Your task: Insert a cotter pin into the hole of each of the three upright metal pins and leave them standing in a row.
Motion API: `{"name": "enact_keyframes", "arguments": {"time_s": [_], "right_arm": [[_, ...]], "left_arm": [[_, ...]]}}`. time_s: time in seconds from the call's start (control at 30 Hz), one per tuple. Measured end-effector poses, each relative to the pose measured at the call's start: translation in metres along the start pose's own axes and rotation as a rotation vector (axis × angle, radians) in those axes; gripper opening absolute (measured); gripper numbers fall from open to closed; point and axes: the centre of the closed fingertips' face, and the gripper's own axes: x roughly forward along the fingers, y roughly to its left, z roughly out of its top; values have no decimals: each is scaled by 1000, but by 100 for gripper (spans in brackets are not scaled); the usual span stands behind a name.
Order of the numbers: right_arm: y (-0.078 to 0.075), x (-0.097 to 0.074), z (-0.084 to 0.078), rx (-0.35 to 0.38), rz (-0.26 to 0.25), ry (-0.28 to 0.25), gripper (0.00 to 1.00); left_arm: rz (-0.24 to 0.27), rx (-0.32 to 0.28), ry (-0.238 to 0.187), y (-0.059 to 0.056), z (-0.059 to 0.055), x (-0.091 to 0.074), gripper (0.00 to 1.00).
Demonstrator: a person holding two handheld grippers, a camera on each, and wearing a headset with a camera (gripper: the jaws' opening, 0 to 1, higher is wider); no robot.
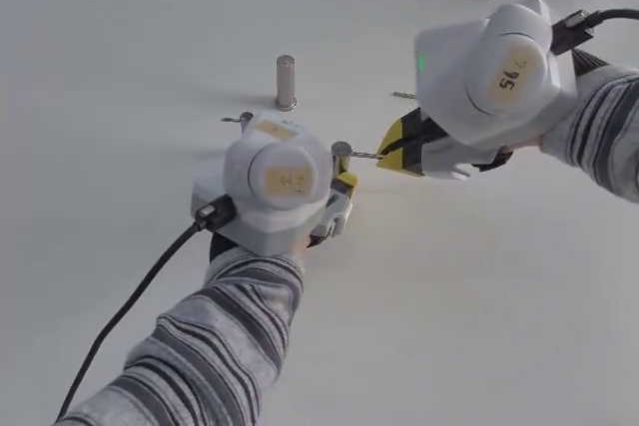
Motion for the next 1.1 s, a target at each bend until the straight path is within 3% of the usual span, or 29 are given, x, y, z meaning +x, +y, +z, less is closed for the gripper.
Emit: {"name": "enact_keyframes", "arguments": {"time_s": [0.7,1.1], "right_arm": [[-6,13,9,-43,-5,-19,0],[-12,11,11,-42,-39,-39,1]], "left_arm": [[33,-97,8,3,-4,3,11],[39,-102,12,3,-5,4,11]]}}
